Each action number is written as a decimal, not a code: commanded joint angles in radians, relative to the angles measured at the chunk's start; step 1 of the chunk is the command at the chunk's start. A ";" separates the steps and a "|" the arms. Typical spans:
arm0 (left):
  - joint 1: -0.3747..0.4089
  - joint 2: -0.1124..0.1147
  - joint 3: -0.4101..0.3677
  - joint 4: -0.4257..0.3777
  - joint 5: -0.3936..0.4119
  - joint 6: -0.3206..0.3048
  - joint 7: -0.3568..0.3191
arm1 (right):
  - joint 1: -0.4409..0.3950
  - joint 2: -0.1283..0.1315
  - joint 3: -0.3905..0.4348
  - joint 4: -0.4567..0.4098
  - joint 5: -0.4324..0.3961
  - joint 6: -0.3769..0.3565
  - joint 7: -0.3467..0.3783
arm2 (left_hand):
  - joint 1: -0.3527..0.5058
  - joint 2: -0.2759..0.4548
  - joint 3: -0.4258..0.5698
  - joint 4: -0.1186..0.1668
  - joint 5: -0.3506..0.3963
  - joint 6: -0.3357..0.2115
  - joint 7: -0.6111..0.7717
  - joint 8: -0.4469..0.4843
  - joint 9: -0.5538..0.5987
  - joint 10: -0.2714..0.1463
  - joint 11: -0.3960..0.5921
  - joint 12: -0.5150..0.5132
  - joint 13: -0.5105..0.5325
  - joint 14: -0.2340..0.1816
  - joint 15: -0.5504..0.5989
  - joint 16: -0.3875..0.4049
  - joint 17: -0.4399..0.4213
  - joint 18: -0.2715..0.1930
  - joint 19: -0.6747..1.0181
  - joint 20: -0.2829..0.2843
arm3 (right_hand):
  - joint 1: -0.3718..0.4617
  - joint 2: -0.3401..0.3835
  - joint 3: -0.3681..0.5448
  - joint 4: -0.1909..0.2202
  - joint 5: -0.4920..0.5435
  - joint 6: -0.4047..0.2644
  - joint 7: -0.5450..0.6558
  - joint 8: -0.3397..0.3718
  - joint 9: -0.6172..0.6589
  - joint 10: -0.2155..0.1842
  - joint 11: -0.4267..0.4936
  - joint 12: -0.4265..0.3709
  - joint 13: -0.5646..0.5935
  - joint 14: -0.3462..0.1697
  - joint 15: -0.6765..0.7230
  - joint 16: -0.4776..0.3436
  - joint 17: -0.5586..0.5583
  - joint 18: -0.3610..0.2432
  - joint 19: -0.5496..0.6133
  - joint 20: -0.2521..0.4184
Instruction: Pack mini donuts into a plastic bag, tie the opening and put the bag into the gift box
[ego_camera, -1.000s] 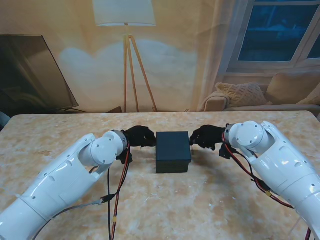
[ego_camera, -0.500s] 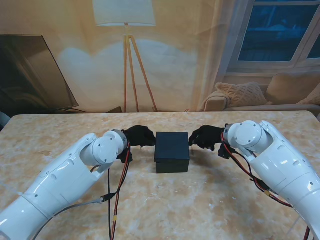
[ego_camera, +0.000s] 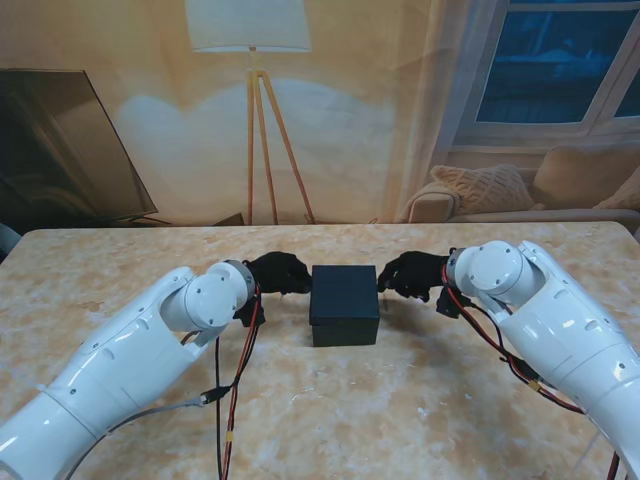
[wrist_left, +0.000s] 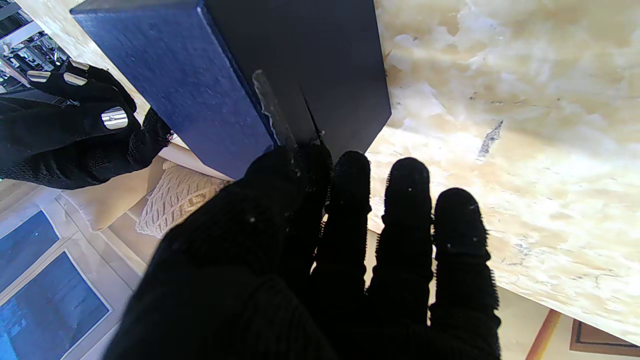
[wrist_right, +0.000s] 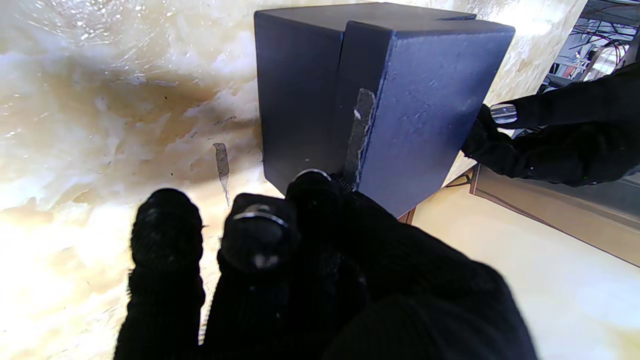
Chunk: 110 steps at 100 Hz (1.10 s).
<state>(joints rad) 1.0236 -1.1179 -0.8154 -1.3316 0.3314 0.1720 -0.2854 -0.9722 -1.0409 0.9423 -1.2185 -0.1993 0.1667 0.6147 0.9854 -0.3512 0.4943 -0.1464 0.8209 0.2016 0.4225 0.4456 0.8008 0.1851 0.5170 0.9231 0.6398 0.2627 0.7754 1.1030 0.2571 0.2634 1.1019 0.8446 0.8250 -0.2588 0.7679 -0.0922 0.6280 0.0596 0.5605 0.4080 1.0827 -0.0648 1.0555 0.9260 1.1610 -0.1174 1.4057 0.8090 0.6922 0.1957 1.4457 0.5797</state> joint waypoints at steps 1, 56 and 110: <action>0.001 -0.004 0.000 -0.008 -0.001 -0.006 -0.017 | -0.004 -0.011 -0.004 -0.003 0.000 0.003 0.013 | 0.011 -0.003 -0.012 -0.028 -0.029 -0.070 -0.028 -0.011 -0.015 -0.021 0.016 -0.005 -0.006 0.008 -0.013 -0.019 -0.007 0.012 -0.008 -0.017 | 0.015 0.010 -0.004 -0.011 -0.031 -0.076 -0.036 -0.020 0.013 -0.013 0.007 -0.005 0.013 -0.021 0.005 0.012 -0.001 0.006 0.028 -0.002; 0.018 0.002 -0.013 -0.019 0.012 -0.018 -0.018 | -0.002 -0.011 -0.006 0.004 -0.003 -0.001 0.013 | 0.012 -0.010 -0.016 -0.030 -0.030 -0.078 -0.009 -0.003 -0.015 -0.023 0.019 -0.008 -0.006 0.007 -0.014 -0.021 -0.008 0.013 -0.009 -0.018 | 0.017 0.007 -0.005 -0.012 -0.028 -0.082 -0.031 -0.016 0.012 -0.012 0.007 -0.009 0.011 -0.021 0.003 0.011 -0.004 0.006 0.025 -0.004; 0.020 0.002 -0.014 -0.023 0.013 -0.013 -0.017 | -0.001 -0.009 -0.008 0.010 -0.004 -0.006 0.019 | 0.010 -0.004 -0.021 -0.028 -0.033 -0.073 -0.009 -0.011 -0.019 -0.021 0.021 -0.013 -0.007 0.009 -0.016 -0.021 -0.009 0.012 -0.010 -0.019 | 0.014 0.003 -0.001 -0.014 -0.026 -0.078 -0.028 -0.017 0.013 -0.010 0.007 -0.011 0.011 -0.021 0.003 0.011 -0.003 0.008 0.026 -0.004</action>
<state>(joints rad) 1.0467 -1.1099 -0.8317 -1.3508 0.3454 0.1546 -0.2901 -0.9690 -1.0418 0.9404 -1.2114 -0.2073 0.1609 0.6183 0.9853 -0.3512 0.4891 -0.1465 0.8206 0.1786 0.4229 0.4456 0.8008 0.1825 0.5190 0.9201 0.6398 0.2627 0.7744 1.0951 0.2555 0.2674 1.0932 0.8440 0.8252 -0.2584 0.7663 -0.0922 0.6270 0.0481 0.5485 0.4072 1.0827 -0.0648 1.0555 0.9227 1.1606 -0.1174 1.4057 0.8090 0.6891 0.1957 1.4457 0.5789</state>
